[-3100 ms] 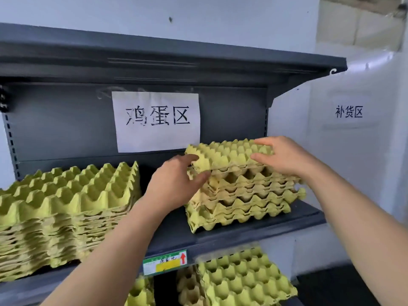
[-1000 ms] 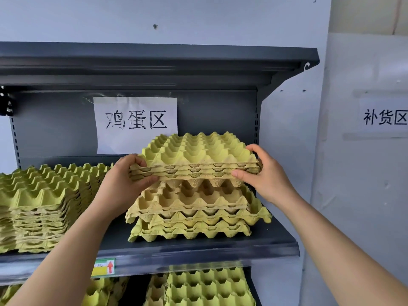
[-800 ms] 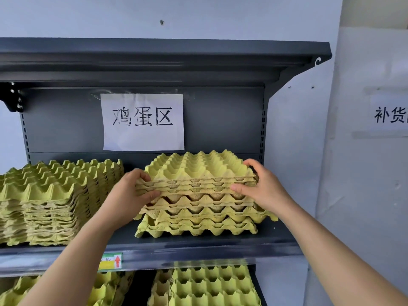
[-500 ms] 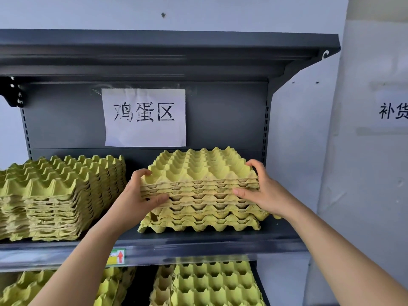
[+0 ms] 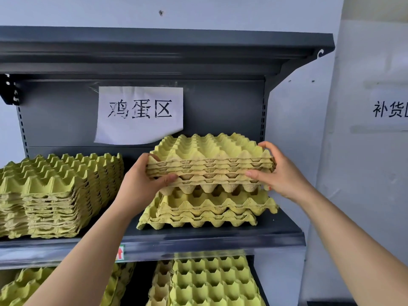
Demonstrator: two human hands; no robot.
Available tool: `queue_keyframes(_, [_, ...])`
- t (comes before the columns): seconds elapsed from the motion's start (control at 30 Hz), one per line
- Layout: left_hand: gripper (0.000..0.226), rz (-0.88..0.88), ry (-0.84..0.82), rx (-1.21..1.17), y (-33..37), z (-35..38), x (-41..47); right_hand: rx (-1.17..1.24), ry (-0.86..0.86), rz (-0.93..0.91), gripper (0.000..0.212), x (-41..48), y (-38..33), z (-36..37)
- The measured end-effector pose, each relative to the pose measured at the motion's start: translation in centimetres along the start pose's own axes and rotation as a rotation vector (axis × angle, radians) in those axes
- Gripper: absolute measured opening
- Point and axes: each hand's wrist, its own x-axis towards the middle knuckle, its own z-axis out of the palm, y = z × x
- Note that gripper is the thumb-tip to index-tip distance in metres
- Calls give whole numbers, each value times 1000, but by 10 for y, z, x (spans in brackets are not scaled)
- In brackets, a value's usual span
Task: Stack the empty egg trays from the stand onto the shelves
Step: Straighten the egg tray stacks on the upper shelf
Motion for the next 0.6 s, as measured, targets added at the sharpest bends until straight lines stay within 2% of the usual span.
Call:
queue_keyframes(0.17, [38,-33,-51,21,-5,25,-4,40,-63,81,79,-7,21,-11])
queue_keyframes(0.3, [42,-62,-107,93,-23,39,-13,-17,-95,127,81,-22,43,4])
queue_keyframes(0.37, [49,-42,-121,104,-29,39,-15,-18,-101,128,80,-24,45,6])
queue_keyframes(0.5, [87,-48,-134,-20,-35,36,-15,74,-114,132,84,-28,46,7])
queue_keyframes(0.6, [82,-74,-138,-29,-37,37,-13,135,-101,136,87,-29,47,10])
